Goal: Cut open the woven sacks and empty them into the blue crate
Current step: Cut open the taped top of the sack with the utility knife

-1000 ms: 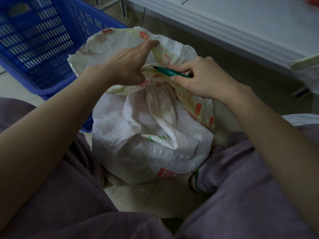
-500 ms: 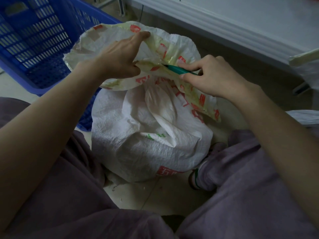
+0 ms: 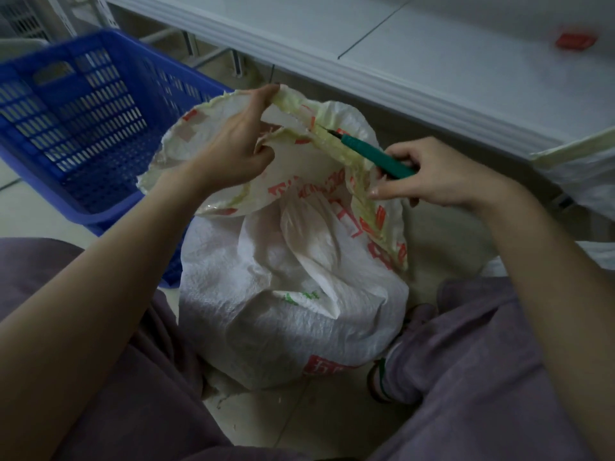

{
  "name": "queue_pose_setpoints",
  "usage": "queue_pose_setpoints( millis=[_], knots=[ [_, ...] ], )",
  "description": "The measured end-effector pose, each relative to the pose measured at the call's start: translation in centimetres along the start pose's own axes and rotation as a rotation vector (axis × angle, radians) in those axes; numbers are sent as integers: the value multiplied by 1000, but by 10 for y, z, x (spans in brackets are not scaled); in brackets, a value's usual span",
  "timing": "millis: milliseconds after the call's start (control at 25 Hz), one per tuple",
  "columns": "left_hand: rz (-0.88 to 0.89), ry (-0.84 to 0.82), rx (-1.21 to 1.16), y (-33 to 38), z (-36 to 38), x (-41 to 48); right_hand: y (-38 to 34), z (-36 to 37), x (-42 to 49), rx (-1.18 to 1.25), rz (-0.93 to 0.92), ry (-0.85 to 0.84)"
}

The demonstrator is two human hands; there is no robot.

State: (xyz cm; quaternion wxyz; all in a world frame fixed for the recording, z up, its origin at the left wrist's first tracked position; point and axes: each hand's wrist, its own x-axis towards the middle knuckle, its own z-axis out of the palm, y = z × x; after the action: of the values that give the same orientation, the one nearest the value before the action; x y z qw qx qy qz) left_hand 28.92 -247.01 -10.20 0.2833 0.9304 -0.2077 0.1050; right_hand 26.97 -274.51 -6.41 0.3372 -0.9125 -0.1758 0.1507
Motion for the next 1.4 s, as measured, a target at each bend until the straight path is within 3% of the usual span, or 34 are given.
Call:
queue_pose_setpoints(
  millis=[80,240,480,680,800,920,1000,1120,1320,1400],
  knots=[
    [-19,17,30,-4,2,3,0,-14,-3,30,-28,-13],
    [-17,42,13,-5,4,8,1,-12,4,282,-33,252],
    [43,57,-43,13,8,4,-8,26,32,119,36,395],
    [-25,105,-124,23,-1,-3,-5,35,50,386,239,252],
    [-26,102,-156,22,-13,-5,-13,20,58,328,202,515],
    [44,37,-103,23,-20,-6,-31,6,55,174,44,815],
    [76,15,2,23,-18,-10,-41,7,56,63,-78,890],
    [10,15,-27,21,-16,-19,-45,13,60,94,-158,816],
    [-78,-21,-368,24,-16,-28,-42,17,57,208,-226,763],
    [-120,13,-348,23,-16,-29,-40,19,55,182,-196,665]
  ],
)
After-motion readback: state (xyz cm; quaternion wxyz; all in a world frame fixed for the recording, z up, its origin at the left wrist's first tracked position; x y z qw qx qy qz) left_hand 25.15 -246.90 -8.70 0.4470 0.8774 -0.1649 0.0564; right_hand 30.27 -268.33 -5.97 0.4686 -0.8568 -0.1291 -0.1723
